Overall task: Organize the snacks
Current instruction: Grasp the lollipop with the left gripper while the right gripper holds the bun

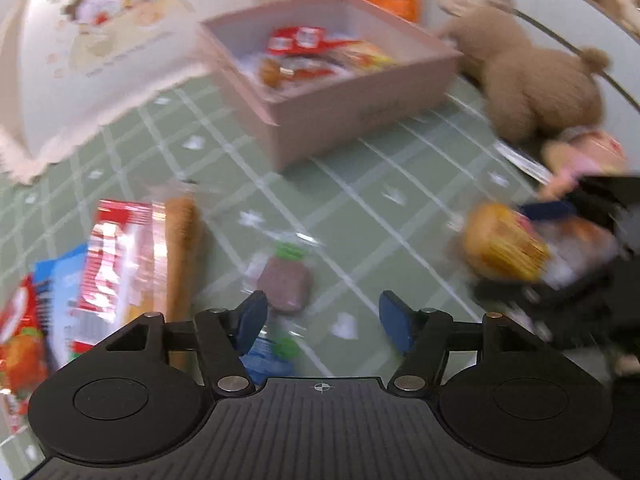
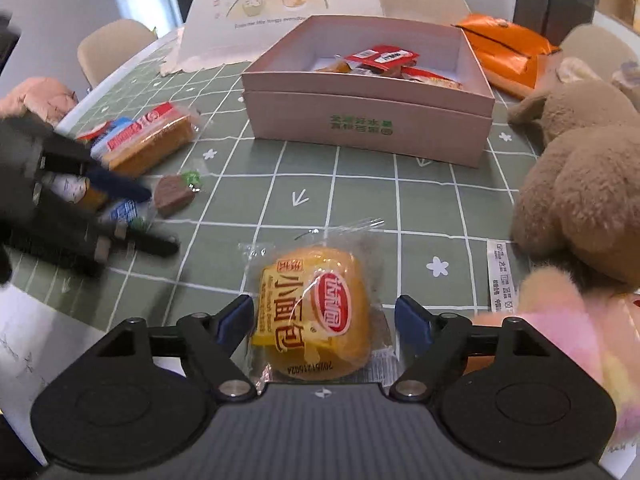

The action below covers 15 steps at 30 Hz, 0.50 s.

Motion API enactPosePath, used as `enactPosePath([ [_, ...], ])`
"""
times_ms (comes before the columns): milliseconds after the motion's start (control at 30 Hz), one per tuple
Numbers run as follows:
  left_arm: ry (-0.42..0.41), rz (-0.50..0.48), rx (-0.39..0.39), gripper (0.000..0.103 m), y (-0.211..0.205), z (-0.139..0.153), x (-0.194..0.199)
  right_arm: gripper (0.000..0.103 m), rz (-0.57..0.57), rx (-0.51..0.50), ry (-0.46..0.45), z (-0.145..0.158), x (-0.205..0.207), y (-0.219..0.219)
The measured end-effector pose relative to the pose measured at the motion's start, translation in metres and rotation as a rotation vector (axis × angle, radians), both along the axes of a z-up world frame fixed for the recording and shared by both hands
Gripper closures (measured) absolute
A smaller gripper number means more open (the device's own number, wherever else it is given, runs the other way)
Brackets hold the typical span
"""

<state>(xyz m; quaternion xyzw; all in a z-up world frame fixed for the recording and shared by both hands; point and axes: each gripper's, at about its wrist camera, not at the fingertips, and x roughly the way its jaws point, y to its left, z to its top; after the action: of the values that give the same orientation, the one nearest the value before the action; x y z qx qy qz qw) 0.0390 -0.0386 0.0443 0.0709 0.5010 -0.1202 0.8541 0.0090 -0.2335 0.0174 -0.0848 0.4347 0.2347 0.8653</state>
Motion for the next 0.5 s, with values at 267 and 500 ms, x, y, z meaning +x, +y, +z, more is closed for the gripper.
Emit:
enactPosePath([
  [267, 0.037, 0.056, -0.024, 0.041, 0.004, -0.015, 0.033, 0.017, 0.029, -0.033, -0.048, -0.005, -0.007, 0.006],
  [500, 0.129, 0.140, -0.129, 0.059, -0.010, -0.012, 0.006, 0.016, 0.060, -0.028, -0.040, -0.006, -0.007, 0.004],
])
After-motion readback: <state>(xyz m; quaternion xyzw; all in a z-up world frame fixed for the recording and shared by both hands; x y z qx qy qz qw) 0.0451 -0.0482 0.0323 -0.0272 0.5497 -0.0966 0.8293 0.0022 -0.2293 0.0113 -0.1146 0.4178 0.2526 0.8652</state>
